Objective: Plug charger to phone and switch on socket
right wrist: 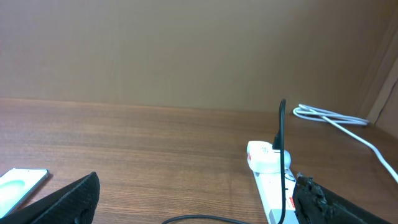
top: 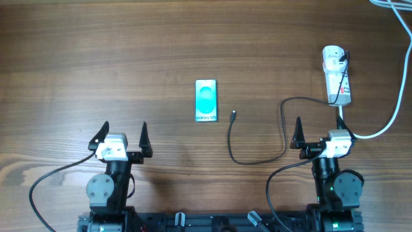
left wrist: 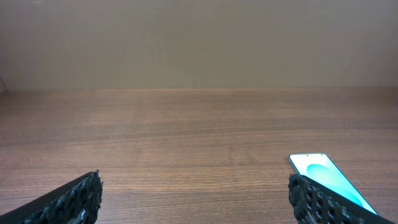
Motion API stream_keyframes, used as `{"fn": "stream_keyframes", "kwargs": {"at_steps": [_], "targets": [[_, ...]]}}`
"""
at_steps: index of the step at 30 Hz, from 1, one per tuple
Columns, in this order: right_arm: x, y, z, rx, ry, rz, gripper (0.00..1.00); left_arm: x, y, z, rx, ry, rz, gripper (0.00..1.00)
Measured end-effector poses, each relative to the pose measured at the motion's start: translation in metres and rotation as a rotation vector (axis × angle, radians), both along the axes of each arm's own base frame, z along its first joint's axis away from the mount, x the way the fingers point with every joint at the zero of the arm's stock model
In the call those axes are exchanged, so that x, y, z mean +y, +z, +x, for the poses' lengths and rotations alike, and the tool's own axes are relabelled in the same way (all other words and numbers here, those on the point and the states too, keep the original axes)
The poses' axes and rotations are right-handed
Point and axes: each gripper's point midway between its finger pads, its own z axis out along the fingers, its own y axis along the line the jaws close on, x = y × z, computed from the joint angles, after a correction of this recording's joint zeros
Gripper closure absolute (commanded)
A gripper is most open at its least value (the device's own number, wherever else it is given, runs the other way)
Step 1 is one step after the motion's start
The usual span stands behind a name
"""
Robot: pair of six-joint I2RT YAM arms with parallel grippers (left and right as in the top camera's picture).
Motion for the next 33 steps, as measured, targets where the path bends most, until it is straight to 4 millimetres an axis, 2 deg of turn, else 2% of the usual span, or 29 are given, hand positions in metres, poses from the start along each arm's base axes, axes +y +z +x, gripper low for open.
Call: {"fn": "stream_keyframes", "kwargs": {"at_steps": [8,10,12,14,15,17,19,20,21,22,24,25,26,27,30,31,33], "targets": [[0.000,0.000,0.000,0.000,0.000,0.000,0.00,0.000,0.000,0.000,0.000,-0.001,-0.002,0.00],[0.000,0.000,0.000,0.000,0.000,0.000,0.00,-0.008,0.003,0.000,-0.005,-0.040,-0.109,0.00],[0.000,0.000,0.000,0.000,0.000,0.000,0.00,-0.024,0.022,-0.002,-0.059,-0.134,-0.297,0.00],[0.000,0.000,0.000,0.000,0.000,0.000,0.00,-0.038,0.041,-0.006,-0.107,-0.228,-0.413,0.00],[0.000,0.000,0.000,0.000,0.000,0.000,0.00,-0.043,0.051,-0.008,-0.139,-0.265,-0.438,0.00],[0.000,0.000,0.000,0.000,0.000,0.000,0.00,-0.051,0.092,-0.021,-0.288,-0.358,-0.459,0.00],[0.000,0.000,0.000,0.000,0.000,0.000,0.00,-0.052,0.104,-0.024,-0.297,-0.366,-0.474,0.00],[0.000,0.000,0.000,0.000,0.000,0.000,0.00,-0.051,0.125,-0.030,-0.318,-0.369,-0.474,0.00],[0.000,0.000,0.000,0.001,0.000,0.000,0.00,-0.050,0.141,-0.033,-0.274,-0.352,-0.478,0.01],[0.000,-0.001,0.000,0.003,0.000,0.000,0.00,-0.050,0.144,-0.033,-0.181,-0.326,-0.487,0.01],[0.000,-0.001,0.000,0.005,0.000,-0.003,0.00,-0.047,0.142,-0.030,0.082,-0.238,-0.506,0.00],[0.000,-0.001,0.000,0.003,0.000,-0.004,0.00,-0.042,0.136,-0.030,0.282,-0.156,-0.507,0.00],[0.000,0.000,0.000,0.001,0.000,-0.007,0.00,-0.039,0.143,-0.025,0.326,-0.133,-0.493,0.00],[0.000,-0.001,0.000,0.004,0.000,-0.008,0.00,-0.038,0.142,-0.026,0.489,-0.090,-0.481,0.00],[0.000,-0.001,0.000,0.006,0.000,-0.011,0.00,-0.050,0.169,-0.001,0.704,-0.125,-0.480,0.00],[0.000,-0.001,0.000,0.005,0.000,-0.011,0.00,-0.055,0.169,0.007,0.749,-0.142,-0.489,0.01],[0.000,-0.002,0.000,0.006,0.000,-0.011,0.00,-0.068,0.155,0.015,0.915,-0.173,-0.518,0.00]]}}
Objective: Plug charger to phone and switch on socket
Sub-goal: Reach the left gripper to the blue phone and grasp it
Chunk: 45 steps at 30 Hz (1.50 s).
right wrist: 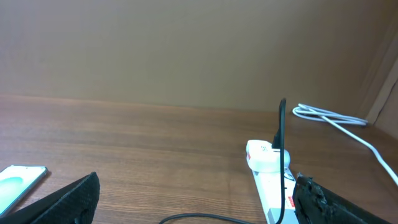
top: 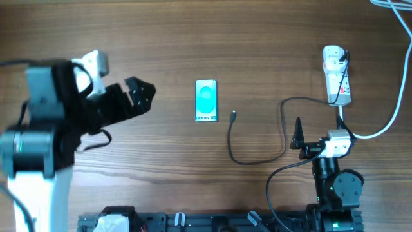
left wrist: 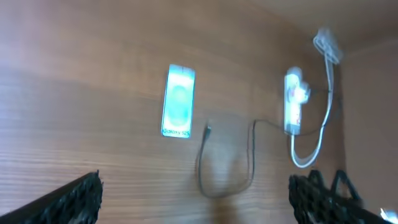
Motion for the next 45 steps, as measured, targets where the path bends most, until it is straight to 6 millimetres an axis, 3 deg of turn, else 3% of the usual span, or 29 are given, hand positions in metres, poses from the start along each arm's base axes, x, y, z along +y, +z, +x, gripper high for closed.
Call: {"fn": "stream_keyframes", "kwargs": {"at_steps": [2,3,8,10,14,19,24,27,35,40,45], "targets": [[0.000,0.000,0.000,0.000,0.000,0.000,0.00,-0.014,-0.023,-0.002,0.145,-0.045,0.009,0.00],[0.000,0.000,0.000,-0.001,0.000,0.000,0.01,-0.031,-0.051,-0.002,0.287,-0.090,0.050,0.01],[0.000,0.000,0.000,-0.001,0.000,0.000,0.00,-0.065,-0.114,0.008,0.577,-0.156,0.239,0.00],[0.000,0.000,0.000,0.000,0.000,0.000,0.00,-0.068,-0.125,0.018,0.635,-0.161,0.309,0.00],[0.000,0.000,0.000,0.000,0.000,0.000,0.00,-0.080,-0.143,0.057,0.633,-0.158,0.369,0.00],[0.000,0.000,0.000,0.000,0.000,0.000,0.00,-0.089,-0.184,0.072,0.692,-0.165,0.407,0.00],[0.000,0.000,0.000,0.000,0.000,0.000,0.00,-0.117,-0.190,0.116,0.504,-0.172,0.349,0.00],[0.000,0.000,0.000,0.000,0.000,0.000,0.00,-0.125,-0.191,0.129,0.452,-0.173,0.332,0.00],[0.000,0.000,0.000,0.000,0.000,0.000,0.00,-0.147,-0.245,0.138,0.480,-0.228,0.371,0.00],[0.000,0.000,0.000,0.000,0.000,0.000,0.00,-0.144,-0.272,0.139,0.517,-0.234,0.411,0.00],[0.000,0.000,0.000,-0.001,0.000,0.000,0.00,-0.144,-0.277,0.137,0.529,-0.238,0.417,0.00]]}}
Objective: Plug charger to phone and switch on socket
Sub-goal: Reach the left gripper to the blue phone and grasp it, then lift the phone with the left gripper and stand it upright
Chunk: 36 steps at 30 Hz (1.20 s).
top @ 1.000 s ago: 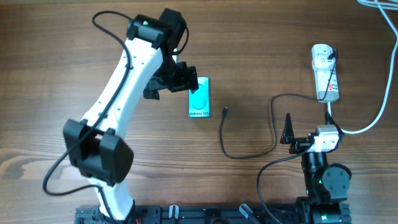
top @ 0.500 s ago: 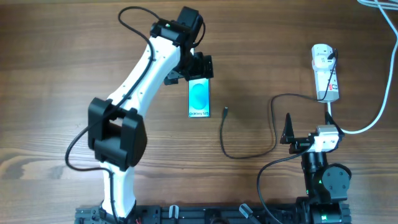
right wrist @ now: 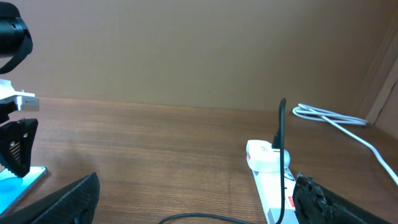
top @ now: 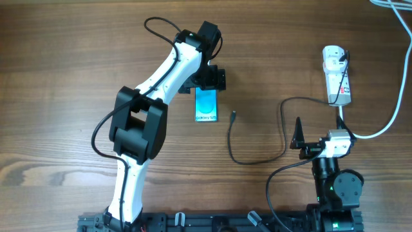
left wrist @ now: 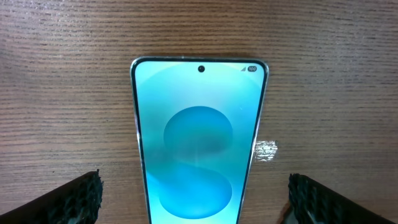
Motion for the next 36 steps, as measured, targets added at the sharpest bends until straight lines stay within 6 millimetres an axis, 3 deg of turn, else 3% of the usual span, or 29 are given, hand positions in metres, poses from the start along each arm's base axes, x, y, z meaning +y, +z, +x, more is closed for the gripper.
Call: {"fn": "stream_keyframes", "kwargs": {"at_steps": [8,12,25,27,31,36], "targets": [[0.000,0.000,0.000,0.000,0.000,0.000,0.00,0.004,-0.022,-0.008,0.019,0.015,0.015,0.00],[0.000,0.000,0.000,0.000,0.000,0.000,0.00,-0.005,-0.031,-0.014,0.009,-0.001,0.030,0.00],[0.000,0.000,0.000,0.000,0.000,0.000,0.00,-0.002,-0.039,-0.018,-0.008,0.014,0.098,0.01],[0.000,0.000,0.000,0.000,0.000,0.000,0.00,-0.002,-0.039,-0.018,-0.008,0.014,0.098,0.12],[0.000,0.000,0.000,0.000,0.000,0.000,0.00,-0.002,-0.039,-0.018,-0.008,0.017,0.097,0.21],[0.000,0.000,0.000,0.000,0.000,0.000,0.00,-0.002,-0.039,-0.018,-0.006,0.028,0.095,0.25]]}}
